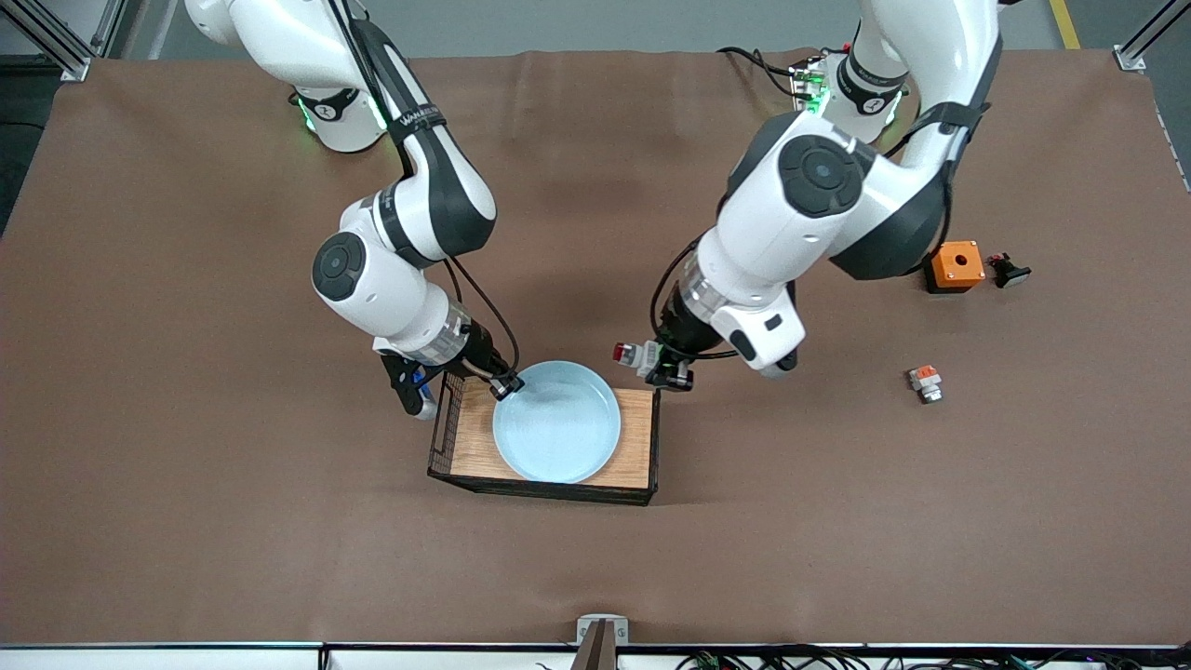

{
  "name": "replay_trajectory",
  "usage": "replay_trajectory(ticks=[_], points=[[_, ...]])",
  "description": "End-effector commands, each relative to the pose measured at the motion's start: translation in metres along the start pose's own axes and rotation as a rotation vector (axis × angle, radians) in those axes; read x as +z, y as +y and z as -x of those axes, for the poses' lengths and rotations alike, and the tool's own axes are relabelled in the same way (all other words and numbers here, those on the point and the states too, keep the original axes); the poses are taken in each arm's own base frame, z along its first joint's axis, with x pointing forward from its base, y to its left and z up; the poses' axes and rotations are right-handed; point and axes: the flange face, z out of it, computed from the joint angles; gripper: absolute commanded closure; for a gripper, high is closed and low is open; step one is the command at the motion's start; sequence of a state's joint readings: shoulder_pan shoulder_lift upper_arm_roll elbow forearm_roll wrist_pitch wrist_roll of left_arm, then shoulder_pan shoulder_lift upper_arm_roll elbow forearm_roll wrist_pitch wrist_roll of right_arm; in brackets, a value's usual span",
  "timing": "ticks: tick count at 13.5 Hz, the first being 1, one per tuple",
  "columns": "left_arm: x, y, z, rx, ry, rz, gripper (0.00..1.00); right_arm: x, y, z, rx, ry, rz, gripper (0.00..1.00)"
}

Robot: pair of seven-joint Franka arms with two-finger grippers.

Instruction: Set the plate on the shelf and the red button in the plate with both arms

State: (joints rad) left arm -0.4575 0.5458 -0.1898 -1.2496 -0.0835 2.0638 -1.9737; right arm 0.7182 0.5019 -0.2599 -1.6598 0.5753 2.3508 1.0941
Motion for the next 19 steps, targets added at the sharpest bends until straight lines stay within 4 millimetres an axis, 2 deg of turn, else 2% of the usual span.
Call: replay_trajectory(ticks=[1,2,3,4,5,6,8,9,12,14,16,19], points=[[0.002,0.007,0.01,-0.006,-0.016,0.03,1.0,-0.003,-0.004,-0.004,0.013,-0.009,-0.019,0.78],[0.007,0.007,0.011,-0.005,-0.017,0.031,1.0,-0.004,-0.004,-0.007,0.017,-0.007,-0.02,0.71],[0.018,0.005,0.014,-0.001,-0.019,0.024,1.0,-0.004,-0.004,-0.008,0.018,-0.007,-0.02,0.7],[0.026,0.006,0.013,-0.003,-0.02,0.027,1.0,-0.004,-0.003,-0.009,0.021,-0.008,-0.018,0.61],[0.037,0.003,0.019,0.006,-0.02,0.027,1.0,-0.004,-0.003,-0.009,0.025,-0.011,-0.014,0.36],[0.05,0.002,0.022,0.012,-0.016,0.027,1.0,-0.007,-0.003,-0.006,0.029,-0.018,-0.011,0.0],[0.068,0.0,0.032,0.024,-0.023,0.047,1.0,-0.02,-0.006,0.002,0.103,-0.051,0.018,0.0],[0.07,0.004,0.033,0.024,-0.032,0.063,1.0,-0.035,-0.009,0.007,0.13,-0.07,0.025,0.0],[0.089,0.006,0.033,0.02,-0.039,0.056,1.0,-0.088,-0.008,0.0,0.15,-0.135,0.075,0.0],[0.088,0.01,0.032,0.019,-0.054,0.094,1.0,-0.122,-0.005,-0.002,0.143,-0.179,0.129,0.0],[0.094,0.013,0.03,0.017,-0.064,0.119,1.0,-0.153,0.003,-0.017,0.123,-0.204,0.183,0.0],[0.1,0.014,0.033,0.036,-0.074,0.145,1.0,-0.198,0.028,-0.049,-0.036,-0.193,0.261,0.0]])
